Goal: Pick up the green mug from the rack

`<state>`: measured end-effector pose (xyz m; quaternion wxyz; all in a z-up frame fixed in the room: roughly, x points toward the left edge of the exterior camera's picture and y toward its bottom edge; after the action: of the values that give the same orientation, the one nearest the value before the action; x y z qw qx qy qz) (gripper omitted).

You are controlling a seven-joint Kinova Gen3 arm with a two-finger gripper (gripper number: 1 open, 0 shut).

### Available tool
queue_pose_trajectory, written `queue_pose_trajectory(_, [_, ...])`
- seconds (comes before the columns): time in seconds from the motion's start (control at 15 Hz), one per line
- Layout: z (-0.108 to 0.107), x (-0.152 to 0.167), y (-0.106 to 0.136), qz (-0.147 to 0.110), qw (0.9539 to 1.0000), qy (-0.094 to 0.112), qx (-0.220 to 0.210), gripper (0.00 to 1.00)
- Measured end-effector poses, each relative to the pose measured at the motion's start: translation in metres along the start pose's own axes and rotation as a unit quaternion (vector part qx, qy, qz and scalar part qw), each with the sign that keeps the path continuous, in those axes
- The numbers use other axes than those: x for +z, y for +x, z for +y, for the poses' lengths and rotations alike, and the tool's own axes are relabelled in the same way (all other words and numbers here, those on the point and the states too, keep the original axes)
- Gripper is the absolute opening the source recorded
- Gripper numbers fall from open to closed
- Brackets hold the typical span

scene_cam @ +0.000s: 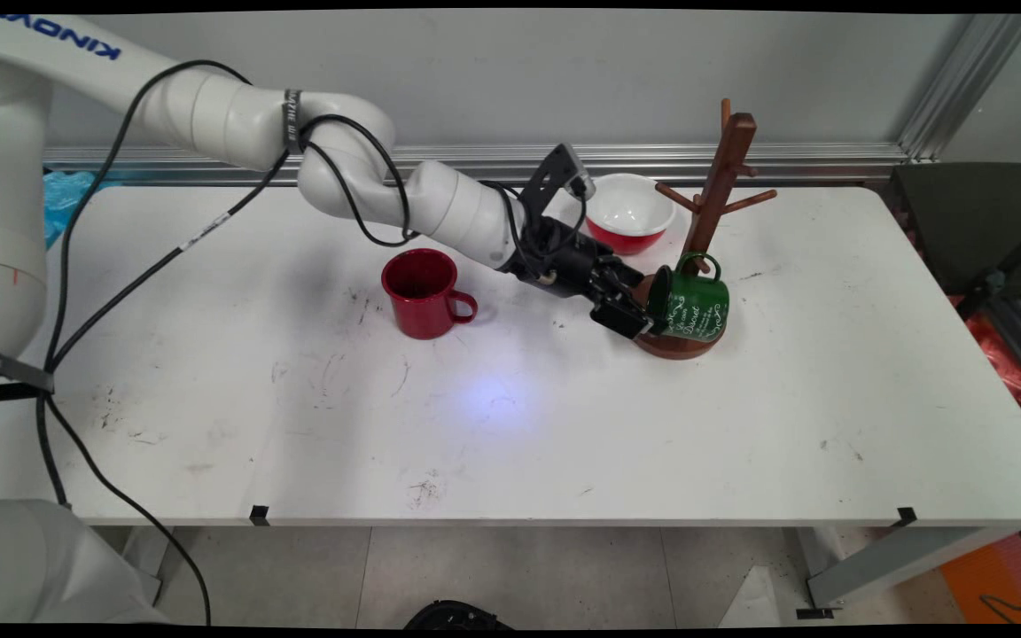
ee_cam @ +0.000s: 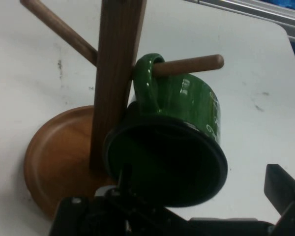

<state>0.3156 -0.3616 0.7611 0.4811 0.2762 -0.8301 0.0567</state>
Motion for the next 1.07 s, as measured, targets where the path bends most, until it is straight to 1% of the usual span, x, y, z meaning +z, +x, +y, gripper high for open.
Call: queue_pose_trajectory(1.07, [-0.002,0.023,0.001,0.008,0.9995,-0.003,-0.029,1.00])
